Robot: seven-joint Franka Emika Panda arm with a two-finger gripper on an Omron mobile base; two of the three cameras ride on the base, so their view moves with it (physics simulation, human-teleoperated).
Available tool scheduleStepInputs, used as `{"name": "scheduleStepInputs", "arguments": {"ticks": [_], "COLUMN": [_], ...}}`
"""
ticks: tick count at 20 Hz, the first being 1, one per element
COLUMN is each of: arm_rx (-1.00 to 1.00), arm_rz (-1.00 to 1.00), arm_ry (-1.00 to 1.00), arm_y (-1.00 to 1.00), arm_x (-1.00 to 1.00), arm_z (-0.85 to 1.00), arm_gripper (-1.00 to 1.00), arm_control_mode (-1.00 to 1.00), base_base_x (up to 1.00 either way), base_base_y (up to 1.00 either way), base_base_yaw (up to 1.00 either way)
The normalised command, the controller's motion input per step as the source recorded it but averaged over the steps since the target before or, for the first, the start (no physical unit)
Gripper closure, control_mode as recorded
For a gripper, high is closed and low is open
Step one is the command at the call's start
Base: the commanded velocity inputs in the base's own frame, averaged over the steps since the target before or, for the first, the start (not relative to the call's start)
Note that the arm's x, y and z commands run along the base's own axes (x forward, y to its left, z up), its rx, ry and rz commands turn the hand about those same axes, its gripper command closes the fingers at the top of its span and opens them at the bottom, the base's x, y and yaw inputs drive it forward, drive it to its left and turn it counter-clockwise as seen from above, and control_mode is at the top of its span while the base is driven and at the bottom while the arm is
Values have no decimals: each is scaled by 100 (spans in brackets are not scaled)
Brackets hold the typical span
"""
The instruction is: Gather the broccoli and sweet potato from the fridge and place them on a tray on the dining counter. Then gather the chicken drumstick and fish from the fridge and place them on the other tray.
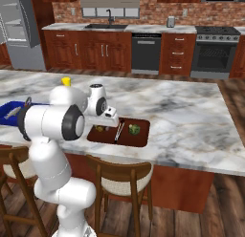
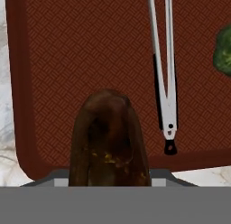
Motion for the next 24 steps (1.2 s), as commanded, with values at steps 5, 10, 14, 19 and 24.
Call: {"name": "scheduleStepInputs", "arguments": {"ticks": [5, 10, 14, 19, 24], "arm_rx": [0, -1, 0, 0, 0], "arm_rz": [-1, -1, -2, -3, -4], "arm_ry": [-2, -3, -5, -5, -10], "arm_y": [0, 1, 1, 3, 2], "arm_x": [20, 11, 11, 10, 5], "arm_z": [-20, -22, -14, -10, -8], "arm_gripper": [100, 100, 100, 100, 100], "arm_control_mode": [-100, -100, -100, -100, -100], "base_base_x": [0, 0, 0, 0, 0], "base_base_y": [0, 0, 0, 0, 0], "base_base_yaw": [0, 0, 0, 0, 0]}}
